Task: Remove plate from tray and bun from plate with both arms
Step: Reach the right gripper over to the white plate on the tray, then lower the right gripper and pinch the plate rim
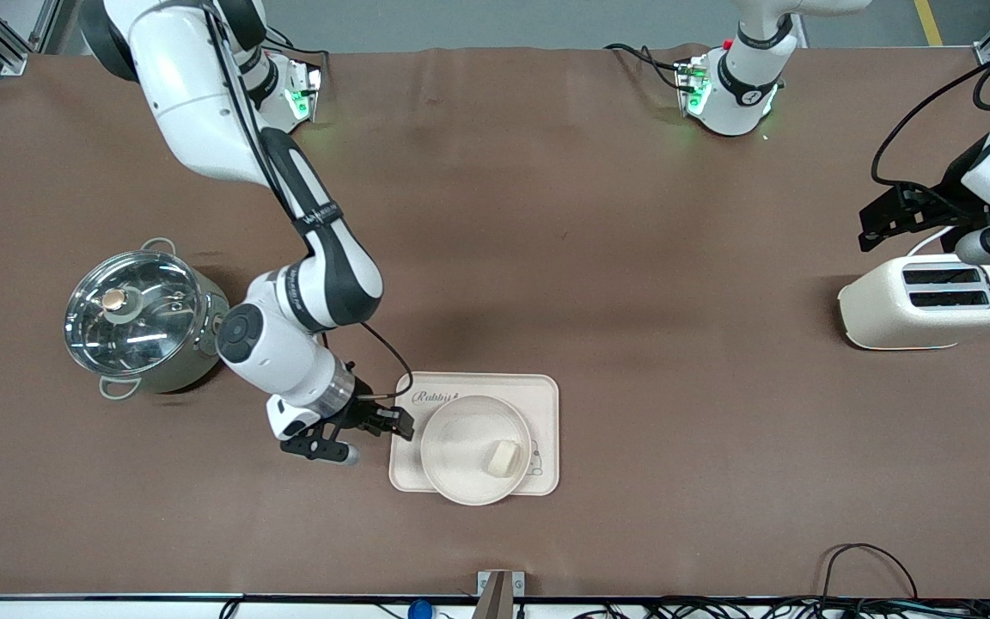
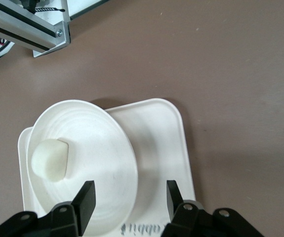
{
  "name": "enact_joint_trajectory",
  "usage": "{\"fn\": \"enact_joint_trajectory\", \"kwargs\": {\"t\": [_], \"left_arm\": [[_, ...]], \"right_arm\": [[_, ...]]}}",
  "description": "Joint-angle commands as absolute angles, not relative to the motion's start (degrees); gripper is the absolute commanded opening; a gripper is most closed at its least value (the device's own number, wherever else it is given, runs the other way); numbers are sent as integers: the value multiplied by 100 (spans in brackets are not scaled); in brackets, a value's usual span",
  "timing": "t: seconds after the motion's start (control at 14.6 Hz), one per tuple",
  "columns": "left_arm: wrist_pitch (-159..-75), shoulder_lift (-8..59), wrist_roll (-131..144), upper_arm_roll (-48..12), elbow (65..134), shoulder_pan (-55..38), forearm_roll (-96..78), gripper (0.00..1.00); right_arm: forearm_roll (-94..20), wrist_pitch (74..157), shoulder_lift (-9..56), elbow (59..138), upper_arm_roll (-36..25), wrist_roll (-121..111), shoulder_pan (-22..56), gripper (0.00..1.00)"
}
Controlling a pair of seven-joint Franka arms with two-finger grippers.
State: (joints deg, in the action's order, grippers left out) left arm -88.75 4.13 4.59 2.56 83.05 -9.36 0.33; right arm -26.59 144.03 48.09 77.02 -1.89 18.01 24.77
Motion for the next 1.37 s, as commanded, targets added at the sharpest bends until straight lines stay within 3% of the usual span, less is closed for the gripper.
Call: {"fn": "enact_joint_trajectory", "kwargs": {"t": [0.0,0.69,1.1,1.3], "left_arm": [[-8763,387,475,211,8218,-896,-9,100],[-8763,396,439,211,8218,-870,-18,100],[-8763,395,448,220,8227,-879,-9,100],[-8763,387,448,220,8227,-879,-17,100]], "right_arm": [[-3083,14712,5421,7077,53,1924,2399,63],[-3085,14836,5924,6759,53,2057,2487,56],[-3076,14845,5924,6768,53,2057,2487,27],[-3032,14836,5898,6811,53,2057,2496,19]]}}
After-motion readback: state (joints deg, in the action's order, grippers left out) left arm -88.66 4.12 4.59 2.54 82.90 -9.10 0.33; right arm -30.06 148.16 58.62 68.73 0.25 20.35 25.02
